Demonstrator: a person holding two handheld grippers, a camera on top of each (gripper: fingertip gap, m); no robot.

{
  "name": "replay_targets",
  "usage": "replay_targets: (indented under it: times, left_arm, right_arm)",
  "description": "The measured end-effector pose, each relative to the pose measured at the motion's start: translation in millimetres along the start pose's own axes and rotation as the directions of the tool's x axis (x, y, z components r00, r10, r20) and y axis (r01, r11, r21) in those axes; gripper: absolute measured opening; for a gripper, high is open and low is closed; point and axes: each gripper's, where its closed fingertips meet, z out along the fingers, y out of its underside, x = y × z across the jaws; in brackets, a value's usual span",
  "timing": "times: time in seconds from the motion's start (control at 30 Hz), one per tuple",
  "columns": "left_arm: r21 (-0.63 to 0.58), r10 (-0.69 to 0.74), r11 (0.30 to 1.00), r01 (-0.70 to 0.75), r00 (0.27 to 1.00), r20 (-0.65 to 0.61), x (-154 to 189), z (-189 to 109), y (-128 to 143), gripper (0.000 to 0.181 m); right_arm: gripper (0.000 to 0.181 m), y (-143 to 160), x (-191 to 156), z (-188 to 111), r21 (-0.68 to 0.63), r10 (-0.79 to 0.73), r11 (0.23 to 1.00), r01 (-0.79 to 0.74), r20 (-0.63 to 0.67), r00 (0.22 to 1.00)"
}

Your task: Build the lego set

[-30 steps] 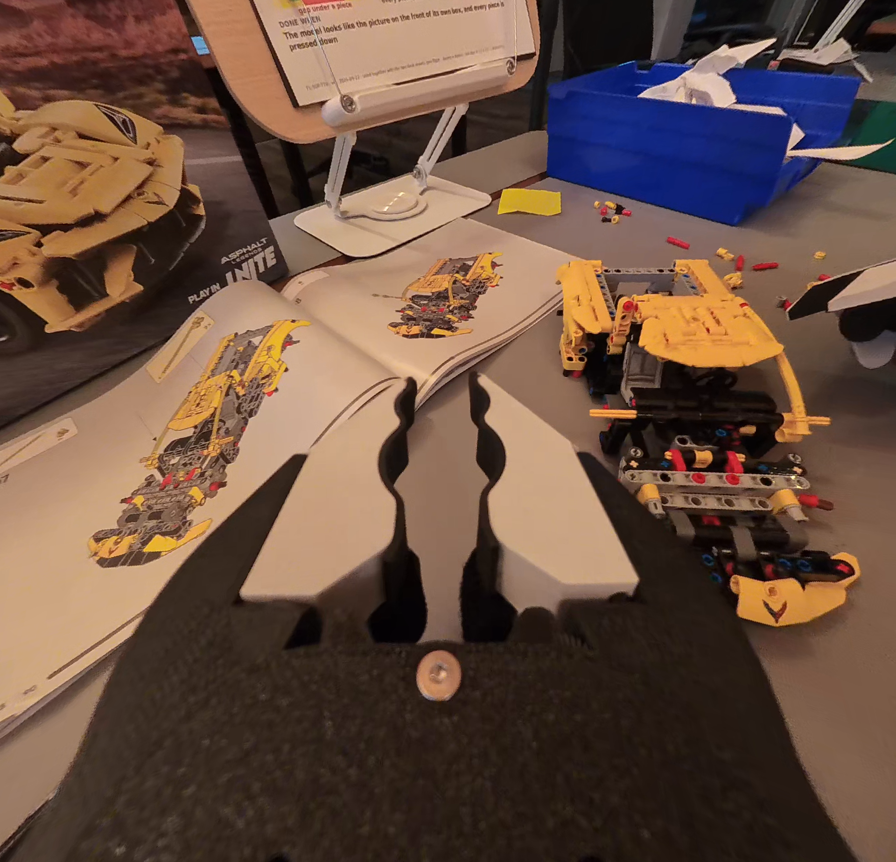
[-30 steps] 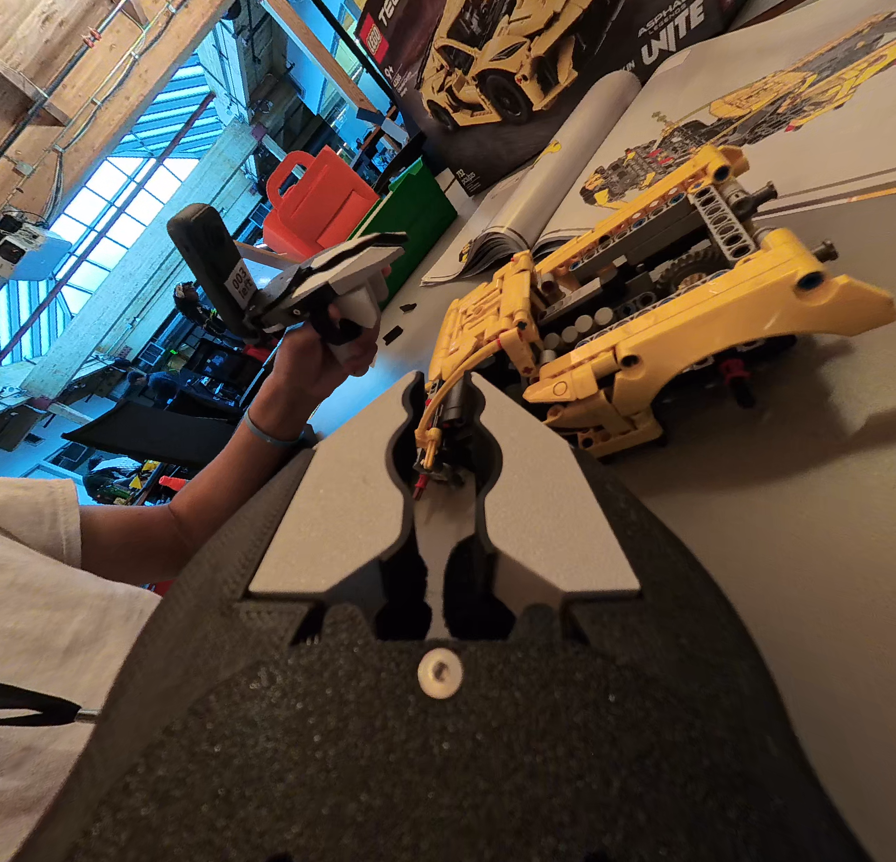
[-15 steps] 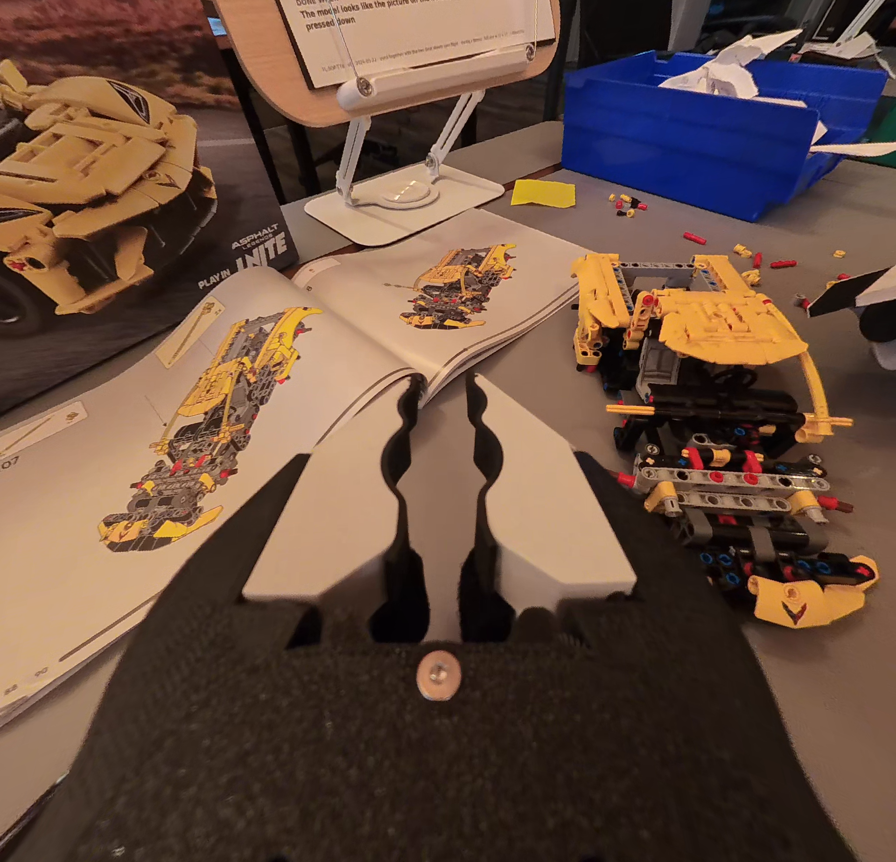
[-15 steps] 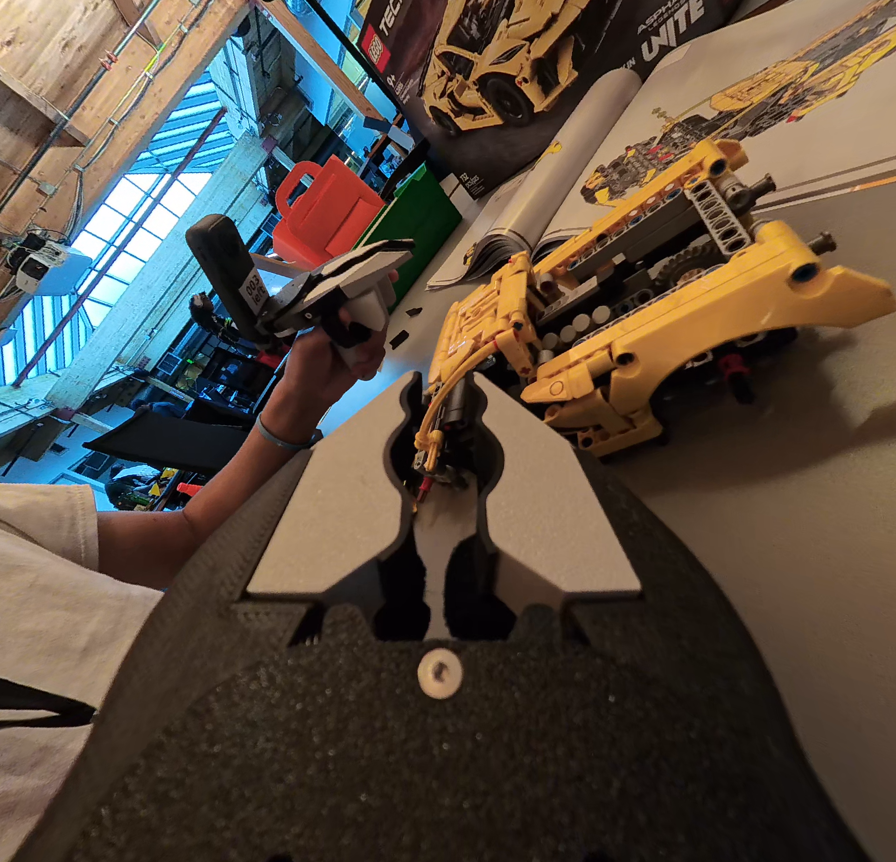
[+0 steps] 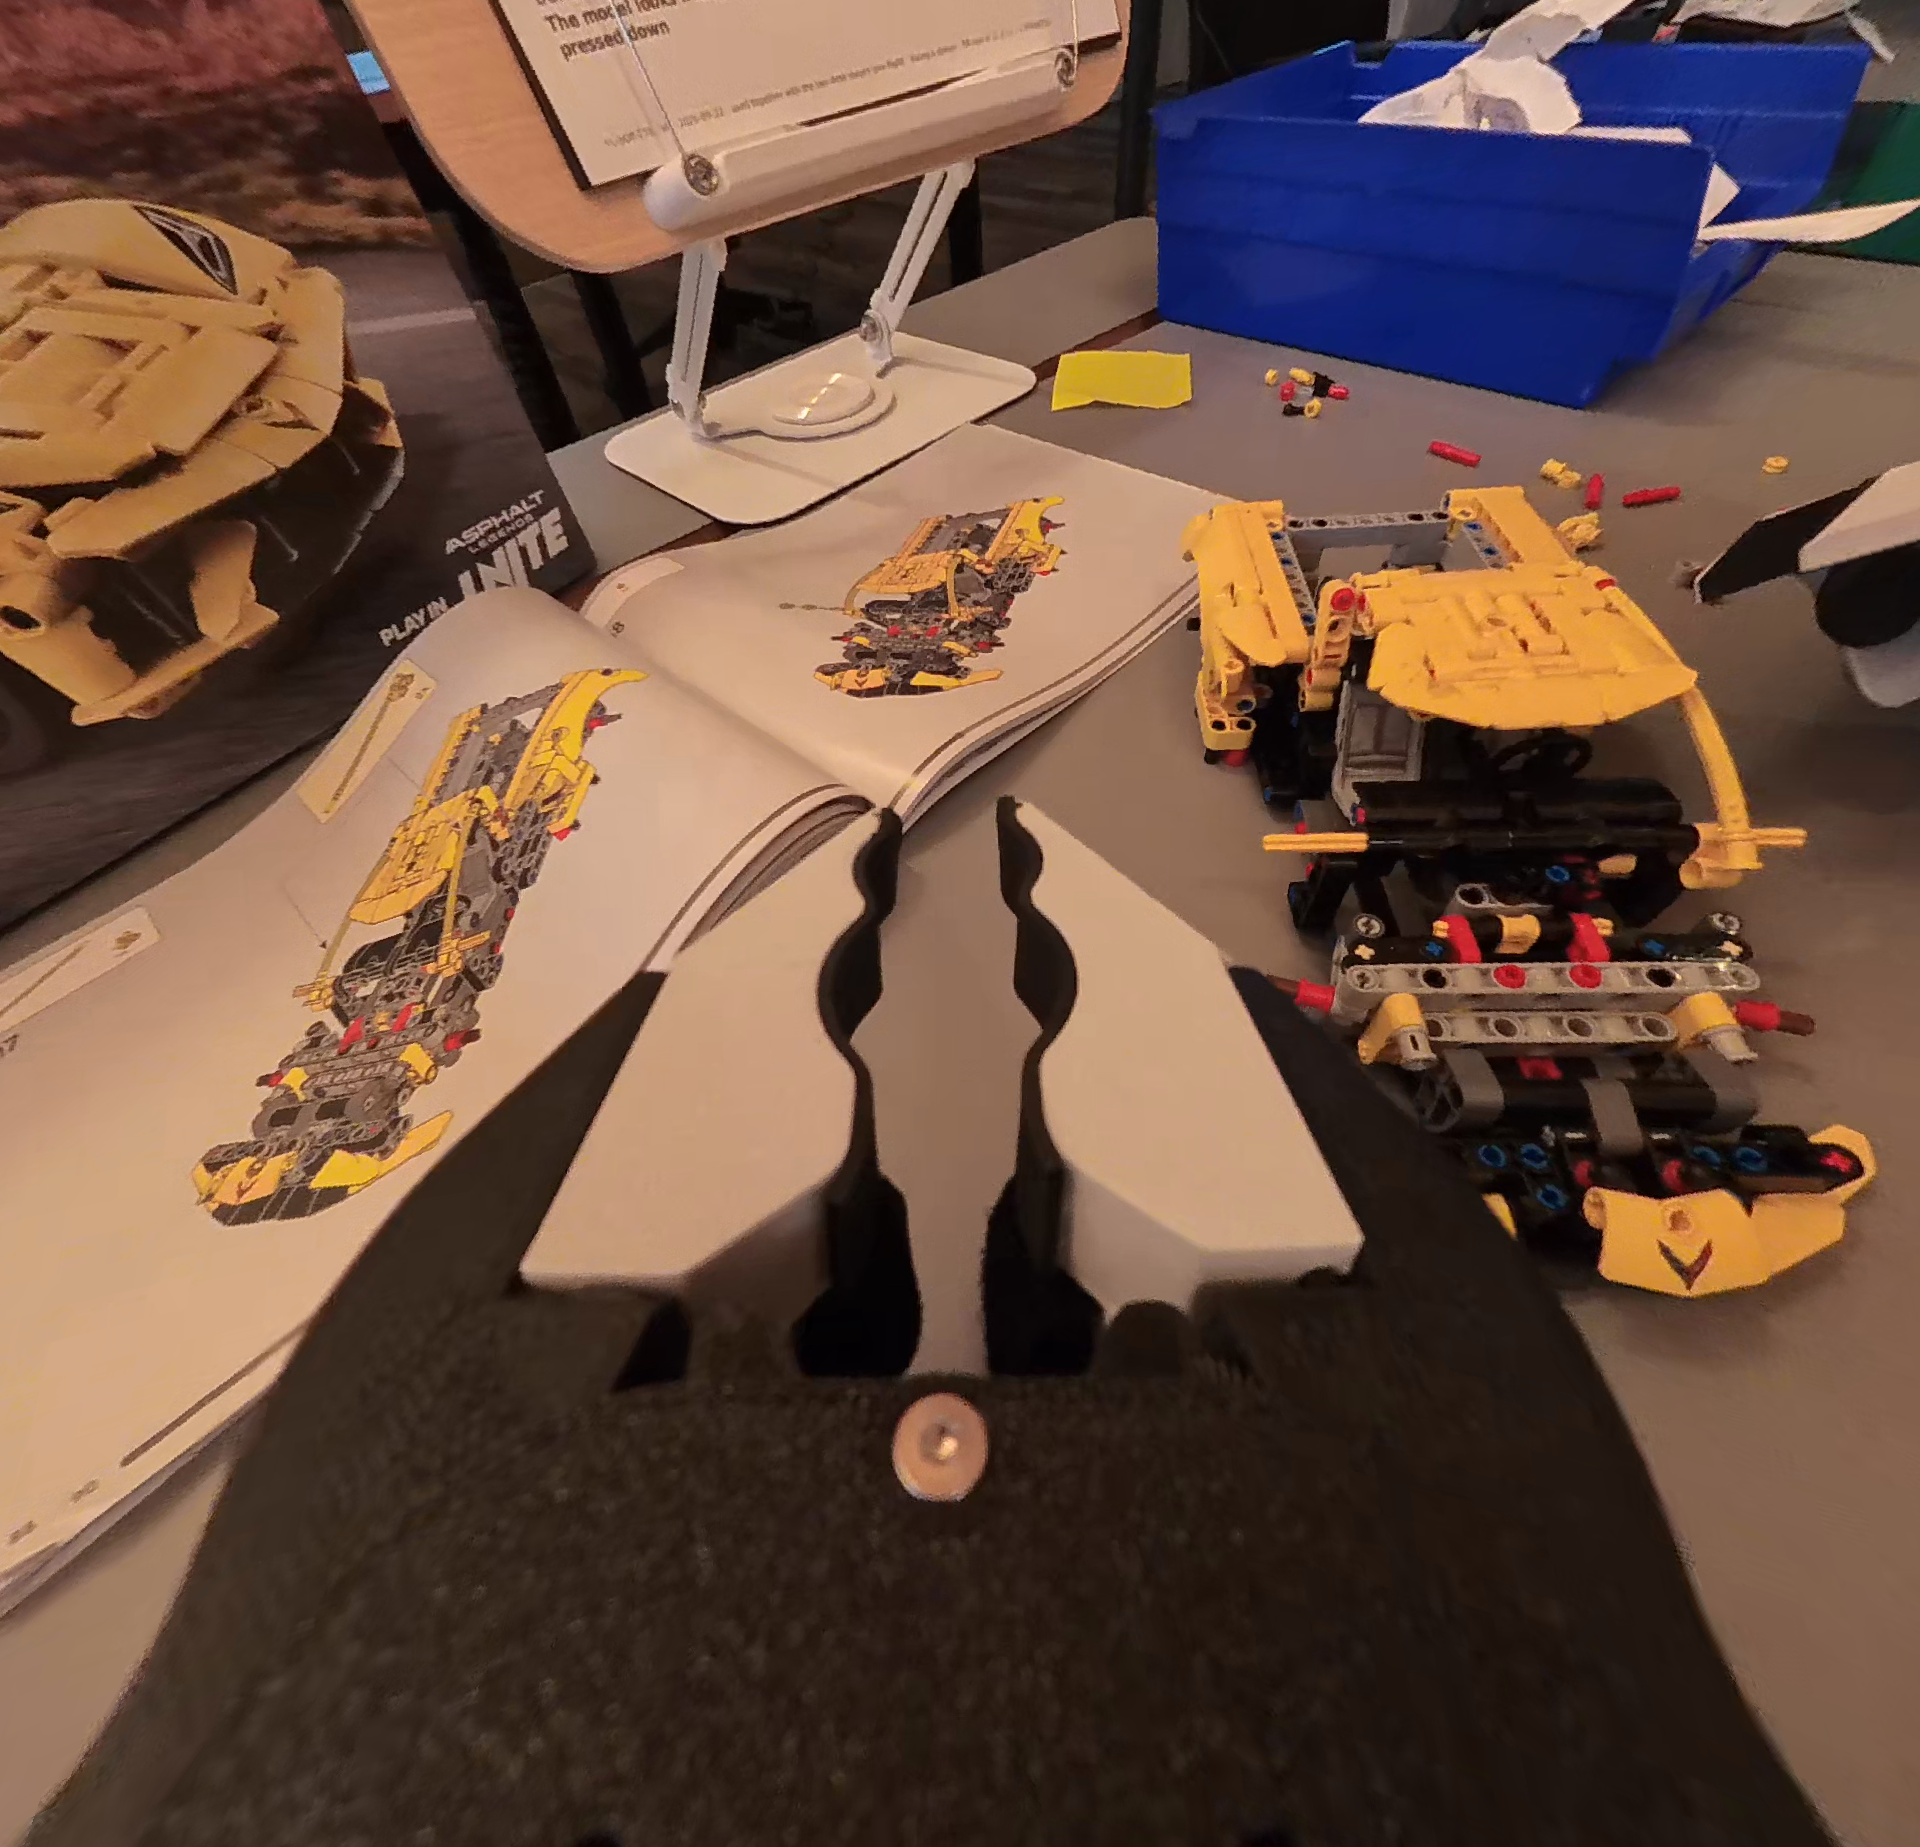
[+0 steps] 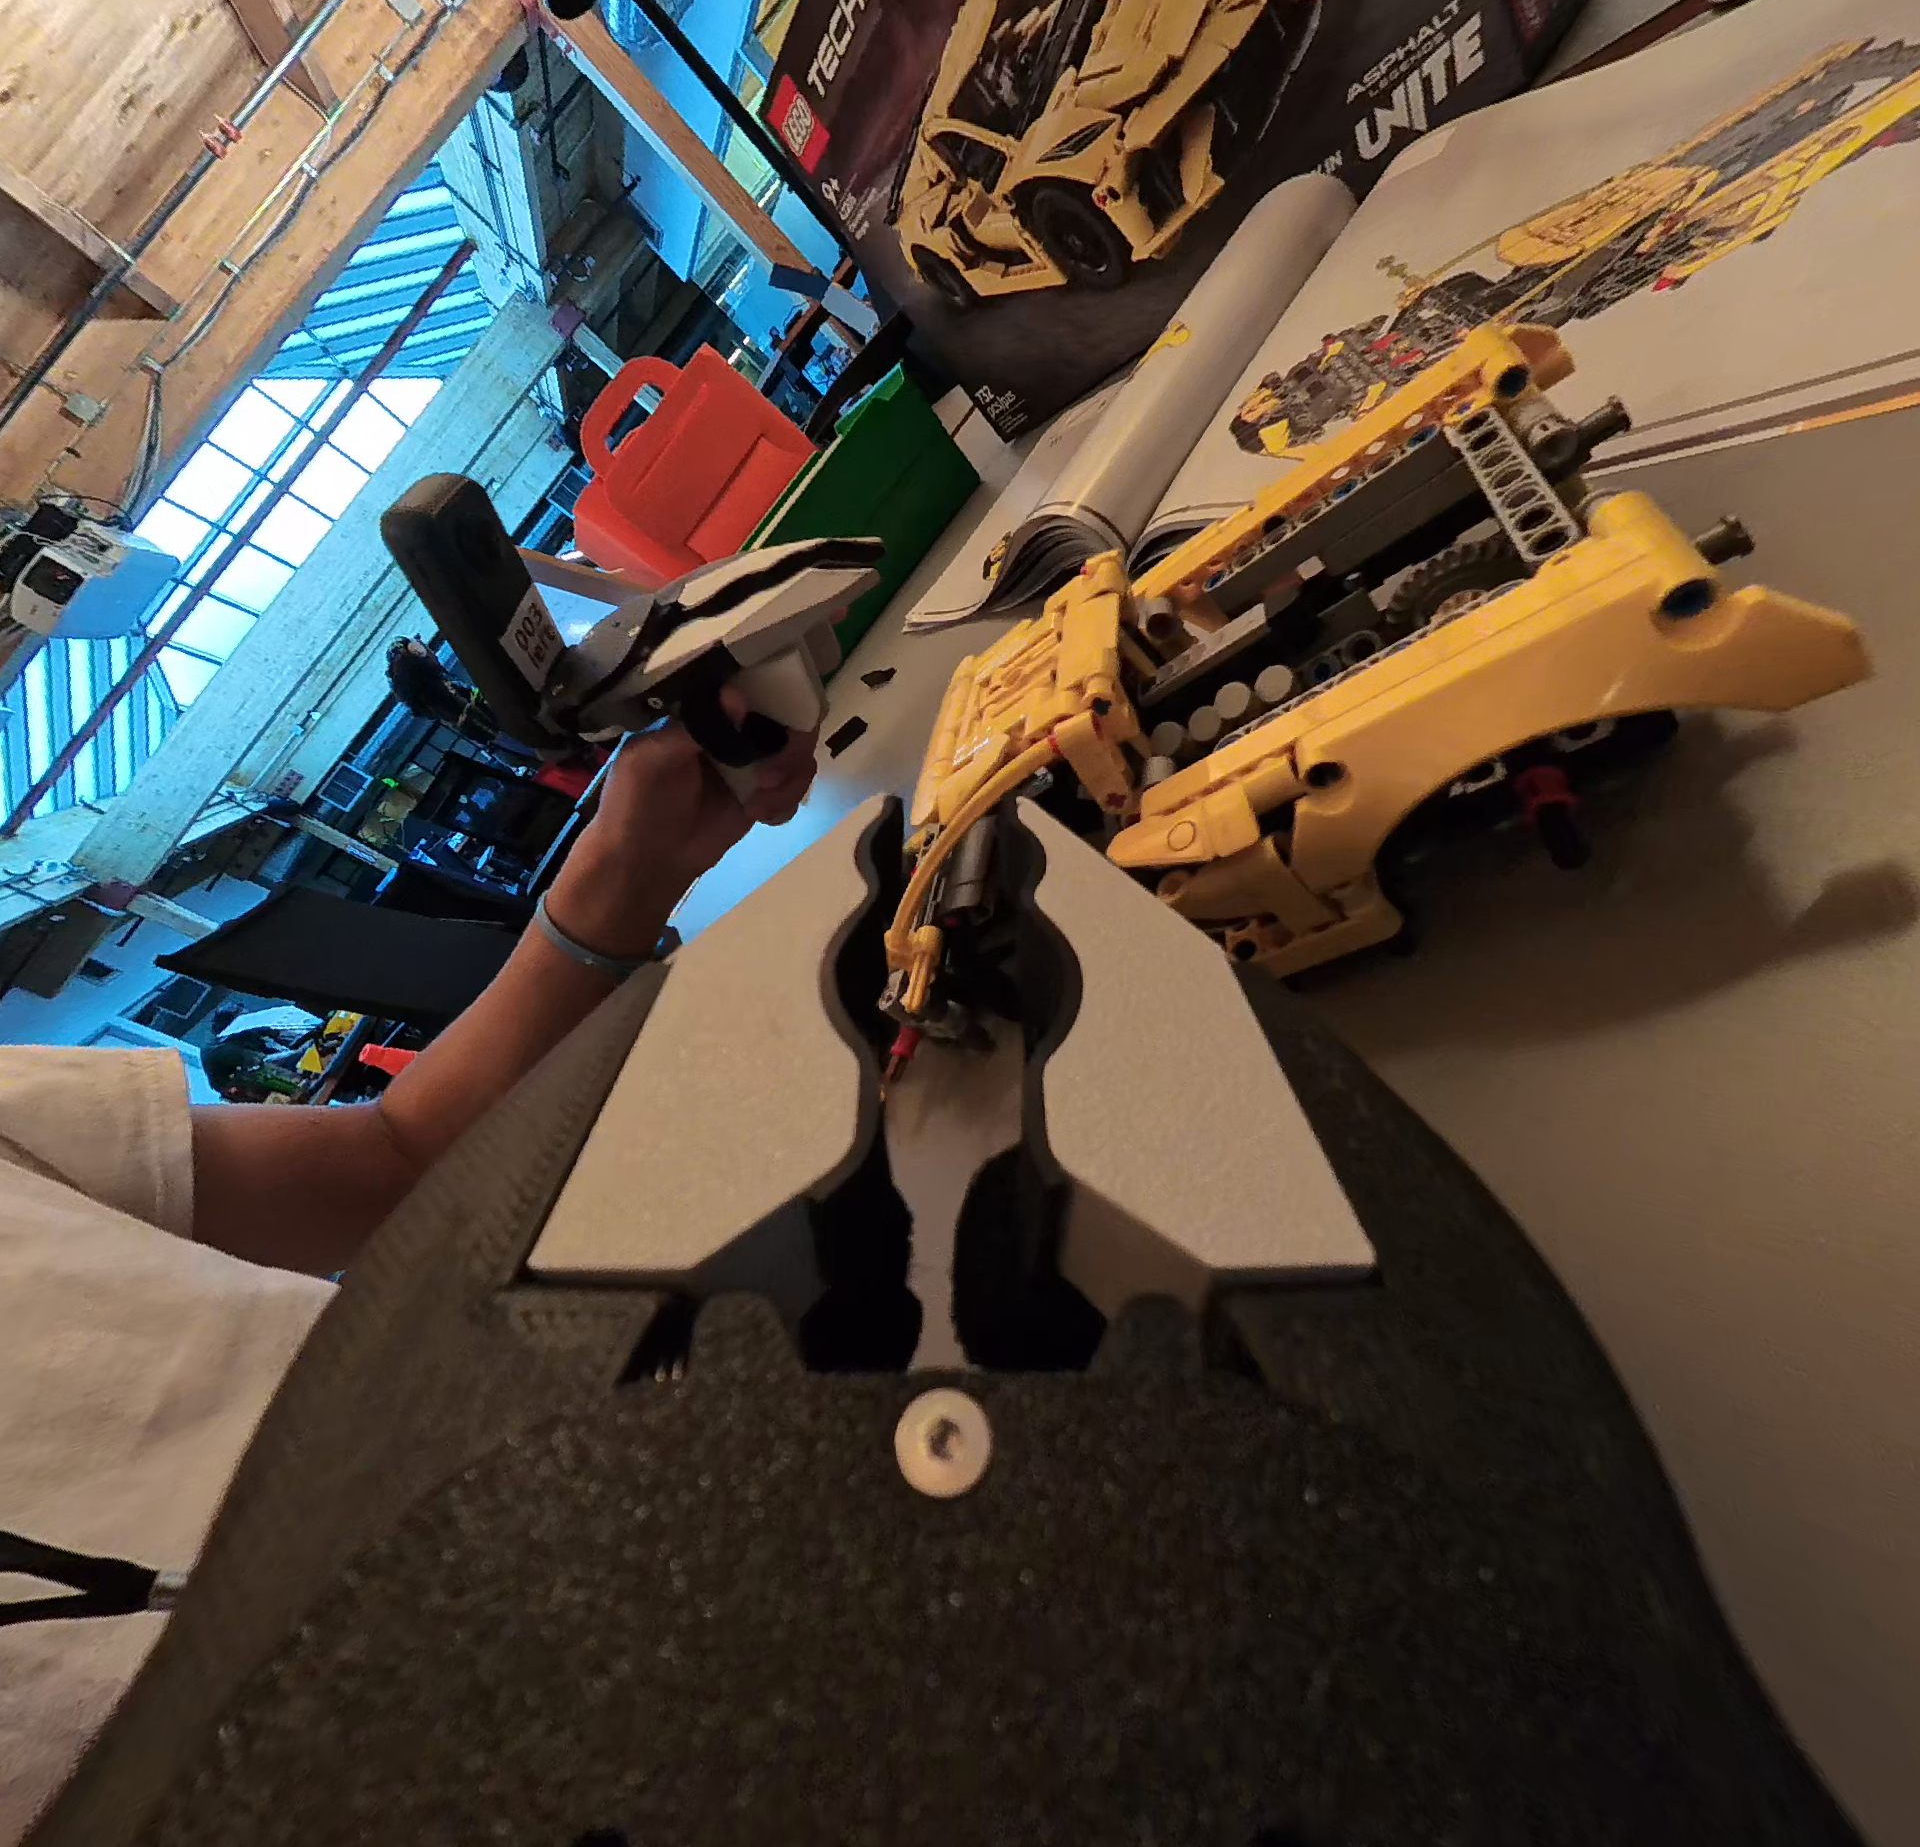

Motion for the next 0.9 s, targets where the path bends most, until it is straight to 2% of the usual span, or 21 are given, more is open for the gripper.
replay_targets:
  times: [0.17, 0.23, 0.33, 0.4, 0.5, 0.67, 0.77, 0.9]
  left_arm:
    - [-0.016, 0.035, 0.999, -0.035, 0.999, -0.007, 5, 2, 4, 0.019]
    - [-0.023, 0.035, 0.999, -0.036, 0.999, -0.022, 8, 2, 5, 0.019]
    - [-0.054, -0.064, 0.997, 0.054, 0.979, -0.193, 36, 3, 6, 0.019]
    - [-0.079, -0.087, 0.995, 0.067, 0.954, -0.288, 55, 6, 7, 0.025]
    - [-0.139, -0.045, 0.99, 0.003, 0.952, -0.303, 65, 20, 15, 0.029]
    - [-0.223, -0.118, 0.974, 0.029, 0.909, -0.4, 86, 33, 23, 0.029]
    - [-0.221, -0.096, 0.975, 0.005, 0.91, -0.404, 94, 35, 25, 0.029]
    - [-0.208, -0.031, 0.977, -0.051, 0.927, -0.373, 95, 35, 26, 0.03]
  right_arm:
    - [0.017, 3, -1, 2, -0.02, -0.022, 1.0, 0.022, -0.007, 1.0]
    - [0.007, 14, -8, 6, -0.088, -0.044, 0.995, 0.046, 0.027, 0.999]
    - [0.012, 33, -12, 16, -0.205, -0.172, 0.964, 0.17, 0.009, 0.985]
    - [0.018, 43, -13, 20, -0.263, -0.277, 0.928, 0.265, -0.007, 0.961]
    - [0.018, 56, -11, 25, -0.349, -0.41, 0.86, 0.373, -0.038, 0.911]
    - [0.014, 61, -7, 27, -0.415, -0.616, 0.741, 0.528, -0.106, 0.781]
    - [0.012, 60, -4, 27, -0.439, -0.675, 0.697, 0.567, -0.135, 0.725]
    - [0.011, 60, -3, 27, -0.445, -0.657, 0.711, 0.544, -0.143, 0.741]
